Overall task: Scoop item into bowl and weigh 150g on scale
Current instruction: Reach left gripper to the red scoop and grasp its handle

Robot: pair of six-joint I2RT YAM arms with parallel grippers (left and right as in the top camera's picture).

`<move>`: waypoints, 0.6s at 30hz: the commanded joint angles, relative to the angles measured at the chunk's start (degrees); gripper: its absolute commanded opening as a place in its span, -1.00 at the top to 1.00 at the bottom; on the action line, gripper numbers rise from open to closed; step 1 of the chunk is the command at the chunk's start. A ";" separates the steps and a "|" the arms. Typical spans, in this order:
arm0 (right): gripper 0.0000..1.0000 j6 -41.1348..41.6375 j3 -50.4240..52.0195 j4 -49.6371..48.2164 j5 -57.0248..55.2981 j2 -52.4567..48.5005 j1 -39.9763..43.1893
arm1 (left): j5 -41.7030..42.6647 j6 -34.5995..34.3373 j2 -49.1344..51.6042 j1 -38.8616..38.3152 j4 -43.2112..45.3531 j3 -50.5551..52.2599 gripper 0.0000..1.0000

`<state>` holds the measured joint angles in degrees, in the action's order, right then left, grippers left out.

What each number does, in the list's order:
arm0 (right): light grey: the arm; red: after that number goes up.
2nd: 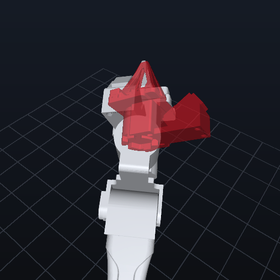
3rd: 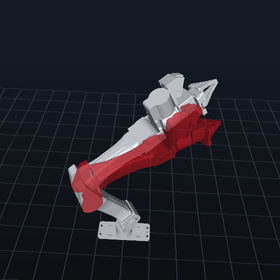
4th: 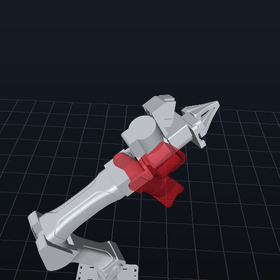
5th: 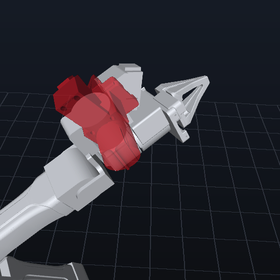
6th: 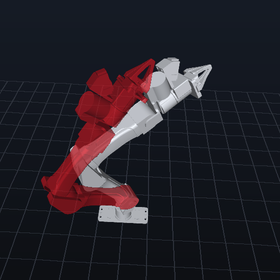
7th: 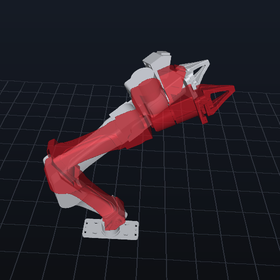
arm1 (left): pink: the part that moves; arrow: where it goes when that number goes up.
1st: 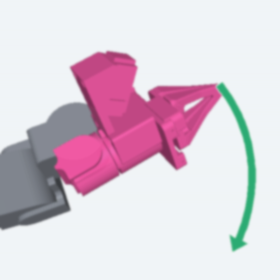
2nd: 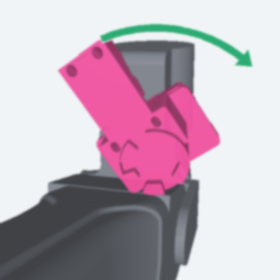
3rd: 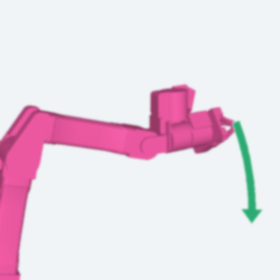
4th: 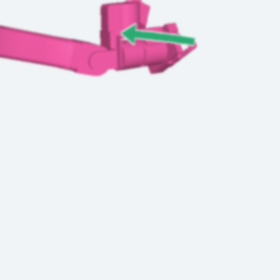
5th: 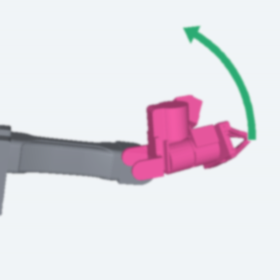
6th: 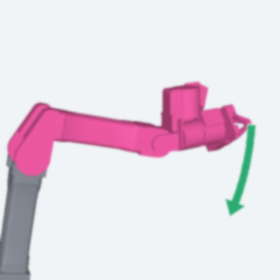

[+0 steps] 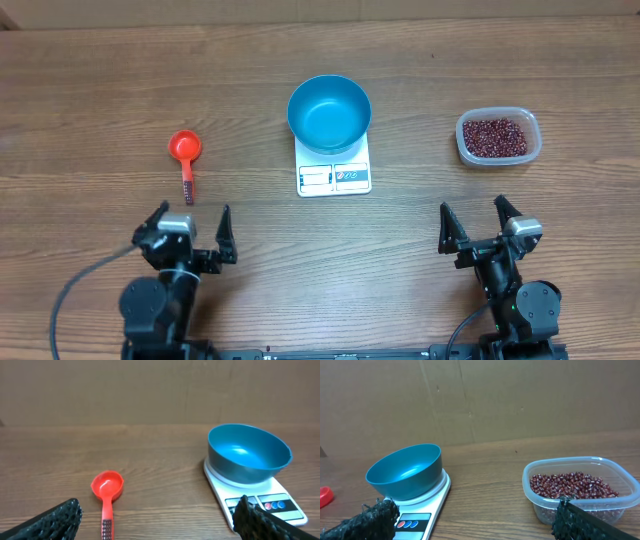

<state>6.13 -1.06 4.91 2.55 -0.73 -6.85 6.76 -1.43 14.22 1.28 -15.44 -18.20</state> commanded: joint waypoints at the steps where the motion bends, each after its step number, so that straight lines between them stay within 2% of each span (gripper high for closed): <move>1: -1.00 -0.22 0.61 -0.26 -0.11 0.50 -0.26 | 2.27 -0.70 6.75 0.22 -1.73 -6.84 -1.00; 6: -1.00 -0.22 0.61 -0.26 -0.13 0.50 -0.26 | 5.27 -0.66 20.28 0.22 -6.43 -18.23 -0.99; 13: -1.00 -0.22 0.61 -0.26 -0.13 0.50 -0.26 | 9.53 -0.13 43.63 0.33 -20.59 -40.41 -1.00; 16: -1.00 -0.22 0.61 -0.26 -0.11 0.50 -0.26 | 15.93 0.13 51.54 0.31 -21.81 -47.91 -0.99; 18: -1.00 -0.22 0.61 -0.26 -0.13 0.50 -0.26 | 16.65 0.13 55.25 0.31 -21.79 -50.45 -0.99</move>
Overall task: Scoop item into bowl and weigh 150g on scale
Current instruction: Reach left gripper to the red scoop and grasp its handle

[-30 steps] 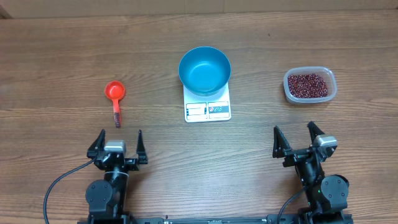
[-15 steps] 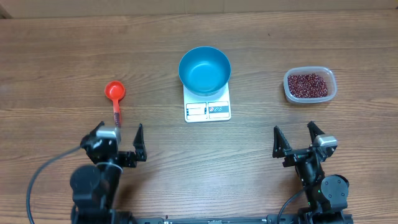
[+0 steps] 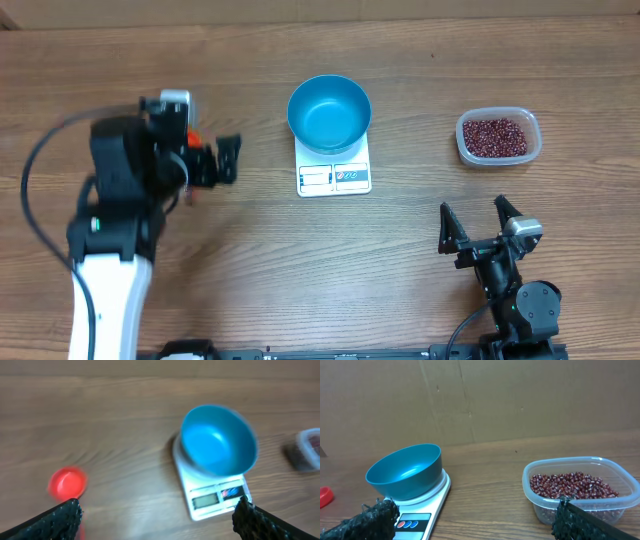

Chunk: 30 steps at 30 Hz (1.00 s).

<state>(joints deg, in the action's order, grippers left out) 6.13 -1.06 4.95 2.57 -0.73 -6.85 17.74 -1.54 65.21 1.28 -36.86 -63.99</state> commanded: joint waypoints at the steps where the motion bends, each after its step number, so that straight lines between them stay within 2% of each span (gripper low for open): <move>1: -1.00 -0.22 0.61 -0.31 -0.15 0.50 -0.26 | 5.68 0.24 5.68 0.31 -0.33 -5.20 -0.99; 4: -1.00 -0.22 0.61 -0.31 -0.13 0.50 -0.26 | 4.11 0.31 9.68 0.31 1.99 -5.38 -0.99; 10: -1.00 -0.22 0.61 -0.31 -0.13 0.50 -0.26 | -11.10 -2.23 18.08 2.29 1.11 -5.40 -1.00; 12: -1.00 -0.22 0.61 -0.31 -0.15 0.50 -0.26 | -13.51 -3.04 21.03 4.22 1.14 -5.38 -0.92; 21: -1.00 -0.22 0.61 -0.31 -0.15 0.50 -0.26 | -13.38 -2.67 32.46 13.11 5.88 -5.38 -0.68; 24: -1.00 -0.22 0.61 -0.31 -0.15 0.50 -0.26 | -13.22 -1.66 35.56 14.58 7.87 -5.38 -0.53; 26: -1.00 -0.22 0.61 -0.31 -0.13 0.50 -0.26 | -13.27 0.17 37.66 14.93 9.20 -5.38 -0.34; 30: -1.00 -0.22 0.61 -0.31 -0.15 0.50 -0.26 | -13.07 1.60 41.94 14.93 12.24 -5.38 -0.18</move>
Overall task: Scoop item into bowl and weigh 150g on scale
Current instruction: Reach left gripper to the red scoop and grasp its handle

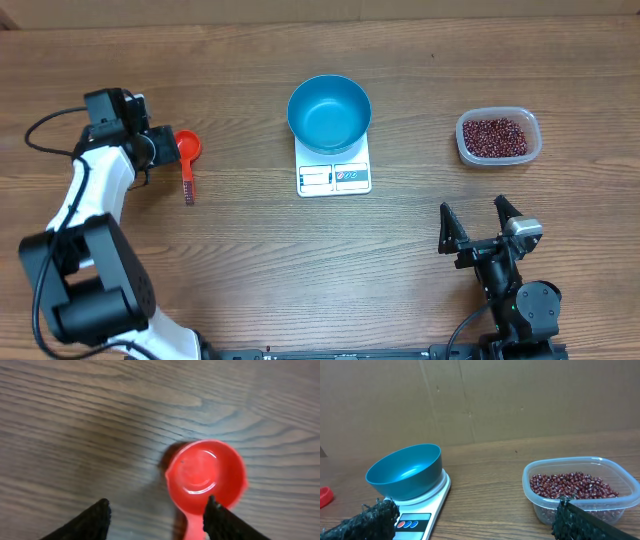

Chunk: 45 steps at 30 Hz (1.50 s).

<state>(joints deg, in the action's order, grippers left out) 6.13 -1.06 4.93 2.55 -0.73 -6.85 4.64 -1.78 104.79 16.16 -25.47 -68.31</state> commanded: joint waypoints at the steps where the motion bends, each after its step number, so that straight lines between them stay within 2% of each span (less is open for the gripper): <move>1: -0.99 -0.22 0.61 -0.28 -0.13 0.50 -0.26 | 0.50 1.84 3.58 0.04 1.84 -1.05 -0.10; 5: -1.00 -0.22 0.61 -0.28 -0.11 0.50 -0.26 | 1.62 1.79 6.16 0.04 4.81 -1.05 0.09; 7: -1.00 -0.22 0.61 -0.28 -0.13 0.50 -0.26 | 1.57 1.81 7.04 0.04 6.21 -1.05 0.27; 16: -1.00 -0.22 0.61 -0.28 -0.11 0.50 -0.26 | 2.10 1.77 8.37 -0.13 10.78 -1.05 0.60; 30: -1.00 -0.22 0.61 -0.28 -0.13 0.50 -0.26 | 2.47 1.75 9.97 -0.50 11.02 -1.01 0.50; 34: -1.00 -0.22 0.61 -0.28 -0.13 0.50 -0.26 | 2.47 1.53 11.65 -0.50 11.32 -1.01 0.62; 37: -1.00 -0.22 0.61 -0.28 -0.13 0.50 -0.26 | 2.47 0.00 12.09 -0.52 11.34 -1.01 0.92; 41: -1.00 -0.22 0.61 -0.28 -0.13 0.50 -0.26 | 4.13 -2.82 11.82 -0.55 12.39 -1.14 0.91; 45: -1.00 -0.22 0.61 -0.28 -0.11 0.50 -0.26 | 7.32 -9.84 9.55 -0.37 10.86 -2.47 0.92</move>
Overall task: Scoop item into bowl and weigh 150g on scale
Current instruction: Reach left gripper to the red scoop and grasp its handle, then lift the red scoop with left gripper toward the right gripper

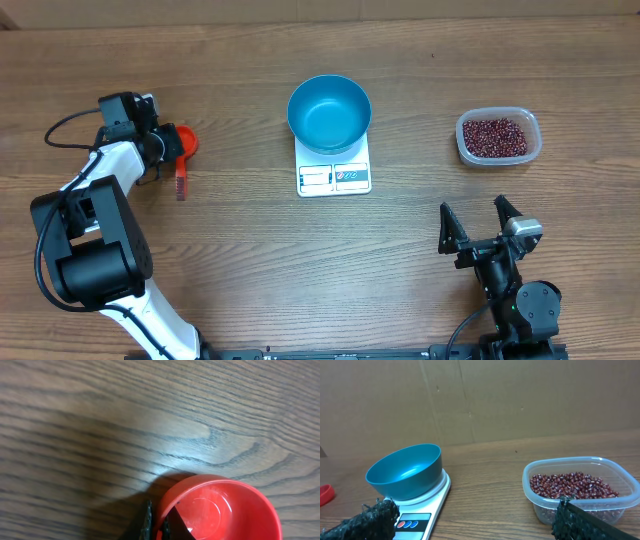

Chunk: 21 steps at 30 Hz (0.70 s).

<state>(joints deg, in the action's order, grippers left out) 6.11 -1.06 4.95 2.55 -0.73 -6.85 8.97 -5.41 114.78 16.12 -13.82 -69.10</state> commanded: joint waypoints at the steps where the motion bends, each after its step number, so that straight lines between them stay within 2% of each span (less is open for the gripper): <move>1: -1.00 -0.20 0.61 -0.31 -0.13 0.50 -0.26 | 2.97 -8.81 -1.38 -0.33 -1.53 -2.08 0.92; 6: -1.00 -0.20 0.61 -0.31 -0.11 0.50 -0.26 | 5.46 -22.14 -9.09 -0.39 -5.95 -4.09 0.92; 11: -1.00 -0.20 0.61 -0.31 -0.13 0.50 -0.26 | 11.67 -30.64 -19.34 -0.57 -8.87 -4.09 0.92; 14: -1.00 -0.20 0.61 -0.31 -0.13 0.50 -0.26 | 13.62 -39.63 -24.61 -1.11 -12.17 -4.09 0.91; 17: -1.00 -0.20 0.61 -0.31 -0.13 0.50 -0.26 | 16.46 -47.25 -28.11 -2.05 -16.02 -4.09 0.91; 21: -1.00 -0.17 0.61 -0.37 0.11 0.50 -0.26 | 19.28 -53.40 -29.70 -4.20 -20.41 -4.09 0.91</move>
<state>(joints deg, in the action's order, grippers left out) 6.13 -1.06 4.93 2.57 -0.73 -6.85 24.05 -49.95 85.03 13.34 -32.77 -73.01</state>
